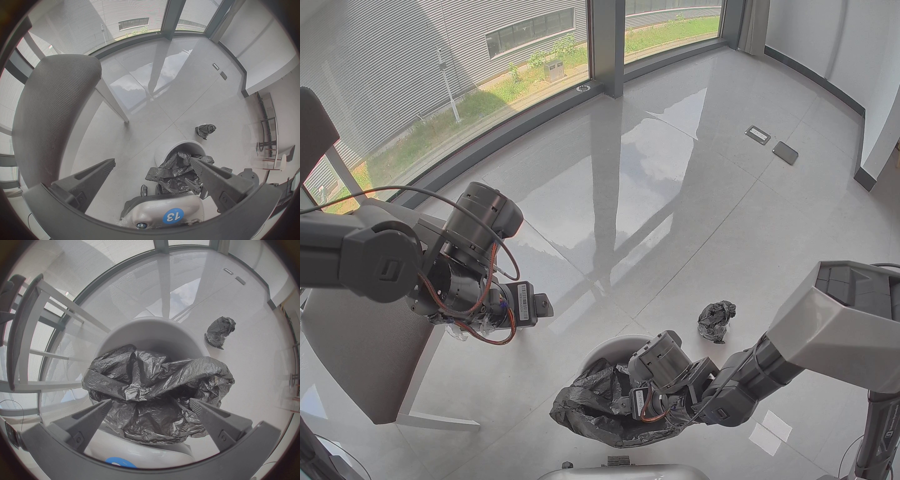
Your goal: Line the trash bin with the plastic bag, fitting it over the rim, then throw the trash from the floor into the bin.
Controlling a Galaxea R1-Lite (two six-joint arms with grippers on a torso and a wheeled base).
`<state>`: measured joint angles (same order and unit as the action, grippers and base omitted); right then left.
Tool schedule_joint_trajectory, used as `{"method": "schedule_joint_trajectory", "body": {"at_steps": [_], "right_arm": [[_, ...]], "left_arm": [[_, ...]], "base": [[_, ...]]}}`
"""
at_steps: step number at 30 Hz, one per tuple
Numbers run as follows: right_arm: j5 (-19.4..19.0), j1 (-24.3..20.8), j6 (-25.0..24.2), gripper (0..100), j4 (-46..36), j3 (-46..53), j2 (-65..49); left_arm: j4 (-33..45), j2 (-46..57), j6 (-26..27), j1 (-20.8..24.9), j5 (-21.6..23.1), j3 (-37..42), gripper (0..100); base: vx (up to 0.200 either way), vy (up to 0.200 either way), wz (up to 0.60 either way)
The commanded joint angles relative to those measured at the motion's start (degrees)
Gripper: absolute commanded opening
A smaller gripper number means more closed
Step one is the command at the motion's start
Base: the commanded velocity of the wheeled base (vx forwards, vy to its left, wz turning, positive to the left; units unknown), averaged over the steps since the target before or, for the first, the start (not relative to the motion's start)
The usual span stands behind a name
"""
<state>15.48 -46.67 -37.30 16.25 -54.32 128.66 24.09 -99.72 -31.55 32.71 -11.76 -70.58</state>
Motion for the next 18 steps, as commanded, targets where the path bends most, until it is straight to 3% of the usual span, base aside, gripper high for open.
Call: {"method": "schedule_joint_trajectory", "body": {"at_steps": [1, 11, 18], "right_arm": [[0.87, -0.97, -2.51, 100, 1.42, 0.44, 1.77], [0.78, 2.02, -2.69, 100, 2.12, 0.88, 3.0], [0.51, 4.13, -1.98, 100, 7.13, 0.0, 5.81]], "left_arm": [[-0.01, 0.31, -0.09, -0.01, -0.01, 0.01, 100], [-0.01, 1.02, -0.09, -0.01, -0.01, 0.01, 100], [0.08, 1.19, -0.18, -0.01, -0.01, 0.01, 100]], "base": [[0.0, 0.0, 0.0], [0.0, 0.0, 0.0], [0.0, 0.0, 0.0]]}}
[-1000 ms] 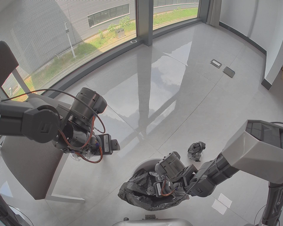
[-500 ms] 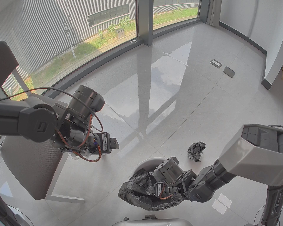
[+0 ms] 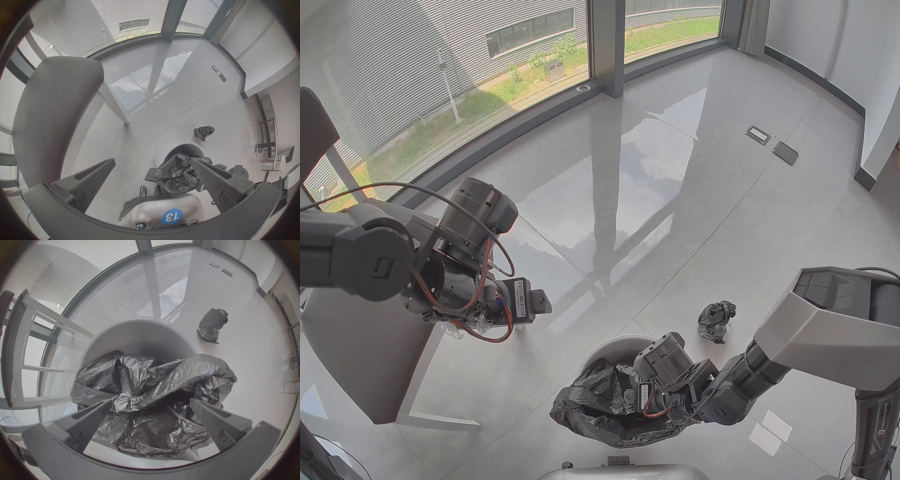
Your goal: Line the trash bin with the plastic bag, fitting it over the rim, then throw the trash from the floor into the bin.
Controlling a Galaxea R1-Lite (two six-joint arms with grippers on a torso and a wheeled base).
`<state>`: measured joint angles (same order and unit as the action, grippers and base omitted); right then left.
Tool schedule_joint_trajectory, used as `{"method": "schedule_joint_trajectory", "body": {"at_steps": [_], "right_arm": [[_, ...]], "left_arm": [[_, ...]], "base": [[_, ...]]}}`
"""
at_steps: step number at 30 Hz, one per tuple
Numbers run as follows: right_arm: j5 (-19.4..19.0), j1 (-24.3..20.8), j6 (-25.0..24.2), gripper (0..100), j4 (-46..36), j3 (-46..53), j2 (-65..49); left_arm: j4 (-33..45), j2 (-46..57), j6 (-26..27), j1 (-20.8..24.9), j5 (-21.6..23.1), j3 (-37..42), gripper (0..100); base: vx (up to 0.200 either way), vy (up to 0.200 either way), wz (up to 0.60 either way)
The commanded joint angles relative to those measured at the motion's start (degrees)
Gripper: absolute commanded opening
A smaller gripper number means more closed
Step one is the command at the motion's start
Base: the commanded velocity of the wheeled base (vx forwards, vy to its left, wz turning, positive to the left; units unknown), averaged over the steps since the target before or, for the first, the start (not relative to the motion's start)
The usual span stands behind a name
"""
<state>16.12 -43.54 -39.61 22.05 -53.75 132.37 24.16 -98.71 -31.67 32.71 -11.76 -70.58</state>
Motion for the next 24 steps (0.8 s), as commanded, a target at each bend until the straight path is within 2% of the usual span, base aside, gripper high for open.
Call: {"method": "schedule_joint_trajectory", "body": {"at_steps": [1, 11, 12, 24], "right_arm": [[-0.12, 1.27, 0.32, 100, 1.94, -1.01, 2.55], [-0.21, 1.62, 1.37, 100, 2.47, -4.44, 4.66], [-0.21, 1.62, 1.64, 0, 2.73, -4.52, 4.66], [-0.3, 1.97, 2.52, 0, 3.26, -4.61, 4.04]], "left_arm": [[0.01, 0.18, -0.15, -0.01, -0.01, 0.1, 100], [0.1, 0.18, -0.15, -0.01, -0.01, 0.1, 100], [0.1, 0.18, -0.15, -0.01, -0.01, 0.1, 100], [0.1, 0.18, -0.15, -0.01, -0.01, 0.1, 100]], "base": [[0.0, 0.0, 0.0], [0.0, 0.0, 0.0], [0.0, 0.0, 0.0], [0.0, 0.0, 0.0]]}}
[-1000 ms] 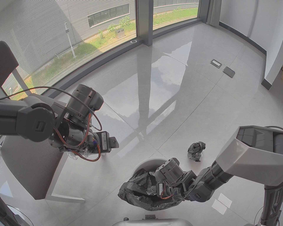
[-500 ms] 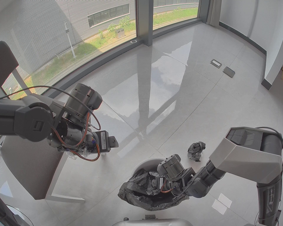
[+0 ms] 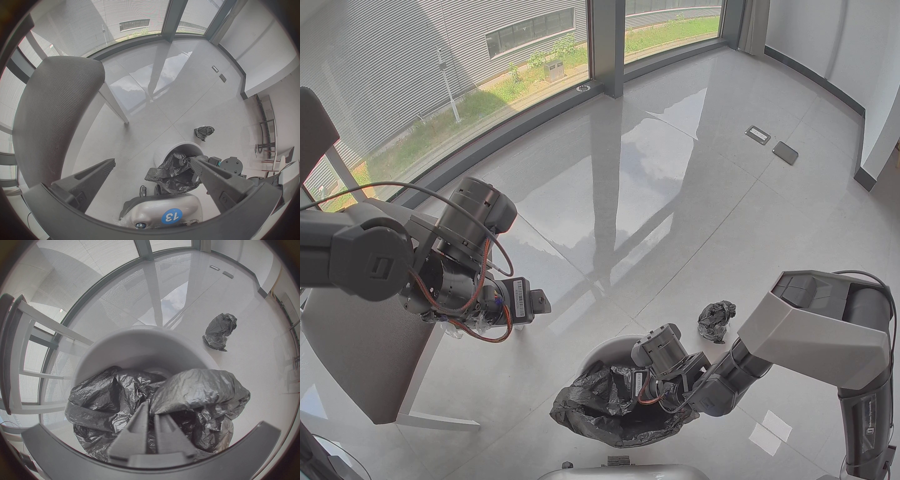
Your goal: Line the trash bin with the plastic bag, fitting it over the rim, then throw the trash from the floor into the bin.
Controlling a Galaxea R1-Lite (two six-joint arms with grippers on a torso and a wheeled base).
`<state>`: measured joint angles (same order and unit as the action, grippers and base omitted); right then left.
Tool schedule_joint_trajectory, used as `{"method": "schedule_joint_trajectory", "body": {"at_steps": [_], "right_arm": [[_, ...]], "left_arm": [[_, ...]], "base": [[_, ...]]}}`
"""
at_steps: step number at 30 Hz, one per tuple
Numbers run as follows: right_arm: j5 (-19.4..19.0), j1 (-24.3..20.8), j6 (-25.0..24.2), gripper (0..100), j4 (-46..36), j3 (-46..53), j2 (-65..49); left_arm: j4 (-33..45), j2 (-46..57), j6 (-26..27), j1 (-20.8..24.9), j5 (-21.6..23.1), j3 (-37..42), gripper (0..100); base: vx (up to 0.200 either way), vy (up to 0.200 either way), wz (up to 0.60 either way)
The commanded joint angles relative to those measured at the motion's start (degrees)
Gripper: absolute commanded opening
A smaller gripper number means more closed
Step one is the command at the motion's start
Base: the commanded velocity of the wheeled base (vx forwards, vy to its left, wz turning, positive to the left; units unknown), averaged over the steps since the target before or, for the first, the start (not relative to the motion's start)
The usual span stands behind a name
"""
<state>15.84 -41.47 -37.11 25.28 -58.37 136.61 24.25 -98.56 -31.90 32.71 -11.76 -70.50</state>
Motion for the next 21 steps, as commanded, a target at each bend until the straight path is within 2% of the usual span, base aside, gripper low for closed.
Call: {"method": "schedule_joint_trajectory", "body": {"at_steps": [1, 8, 15, 21], "right_arm": [[-0.02, -0.1, -0.07, 0, 0.03, 0.01, -0.29], [0.07, 0.43, 0.37, 0, -0.41, -2.19, -3.19], [0.07, 4.56, 2.74, 0, -3.31, -9.22, -6.18], [0.07, 4.29, 2.74, 0, -5.42, -13.35, -6.27]], "left_arm": [[0.01, 0.04, 0.0, -0.01, -0.01, 0.01, 100], [0.01, 0.39, 0.0, -0.01, -0.01, 0.01, 100], [0.1, 1.44, 0.0, -0.1, -0.01, 1.42, 100], [0.01, 2.14, 0.0, -0.1, -0.01, 2.73, 100]], "base": [[0.0, 0.0, 0.0], [0.0, 0.0, 0.0], [0.0, 0.0, 0.0], [0.0, 0.0, 0.0]]}}
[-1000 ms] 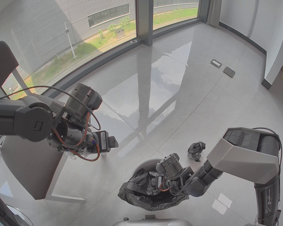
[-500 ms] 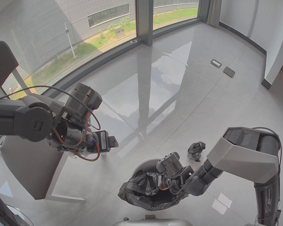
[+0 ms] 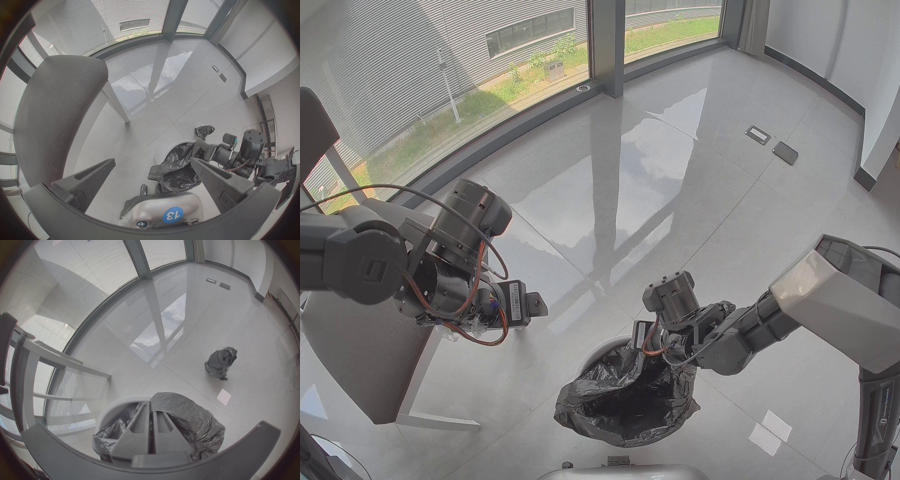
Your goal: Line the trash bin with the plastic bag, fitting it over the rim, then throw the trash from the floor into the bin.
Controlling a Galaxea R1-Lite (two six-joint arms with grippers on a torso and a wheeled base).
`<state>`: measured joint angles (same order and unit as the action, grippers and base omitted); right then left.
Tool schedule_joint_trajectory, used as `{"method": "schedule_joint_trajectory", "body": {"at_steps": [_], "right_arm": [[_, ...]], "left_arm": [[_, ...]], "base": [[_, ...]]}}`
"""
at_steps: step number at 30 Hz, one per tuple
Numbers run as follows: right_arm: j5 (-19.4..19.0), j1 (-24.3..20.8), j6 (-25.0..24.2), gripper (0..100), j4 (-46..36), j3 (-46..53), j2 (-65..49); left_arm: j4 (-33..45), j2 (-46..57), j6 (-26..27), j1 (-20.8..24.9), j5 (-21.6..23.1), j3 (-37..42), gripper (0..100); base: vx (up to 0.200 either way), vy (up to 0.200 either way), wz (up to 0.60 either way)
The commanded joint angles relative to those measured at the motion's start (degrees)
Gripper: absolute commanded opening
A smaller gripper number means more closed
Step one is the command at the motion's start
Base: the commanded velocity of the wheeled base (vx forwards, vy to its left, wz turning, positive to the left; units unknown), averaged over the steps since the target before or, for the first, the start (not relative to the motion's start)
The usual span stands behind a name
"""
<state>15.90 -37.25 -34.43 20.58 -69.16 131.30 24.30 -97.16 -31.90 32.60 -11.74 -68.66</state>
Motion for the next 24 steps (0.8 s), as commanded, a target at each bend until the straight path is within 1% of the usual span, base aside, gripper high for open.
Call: {"method": "schedule_joint_trajectory", "body": {"at_steps": [1, 7, 14, 15, 21, 24], "right_arm": [[0.01, -0.19, -0.03, 0, -1.68, -4.58, -0.79], [0.01, -0.36, -0.03, 0, -3.7, -8.8, -0.61], [0.19, -0.36, 0.06, 0, -3.88, -10.47, -0.26], [0.19, -0.36, 0.06, 100, -3.88, -10.56, -0.17], [0.71, -0.45, -0.29, 100, -3.35, -14.16, 2.2], [0.8, -0.89, -0.29, 100, -3.53, -14.34, 2.2]], "left_arm": [[-0.04, 1.01, 0.0, 0.01, -0.04, 0.98, 100], [0.05, 1.8, 0.0, -0.17, -0.04, 2.12, 100], [-0.04, 2.5, 0.0, -0.17, -0.21, 3.35, 100], [-0.04, 2.59, 0.0, -0.17, -0.21, 3.35, 100], [-0.04, 2.68, 0.09, 0.01, -0.21, 3.62, 100], [-0.13, 2.59, 0.26, 0.45, -0.3, 3.79, 100]], "base": [[0.0, 0.0, 0.0], [0.0, 0.0, 0.0], [0.0, 0.0, 0.0], [0.0, 0.0, 0.0], [0.0, 0.0, 0.0], [0.0, 0.0, 0.0]]}}
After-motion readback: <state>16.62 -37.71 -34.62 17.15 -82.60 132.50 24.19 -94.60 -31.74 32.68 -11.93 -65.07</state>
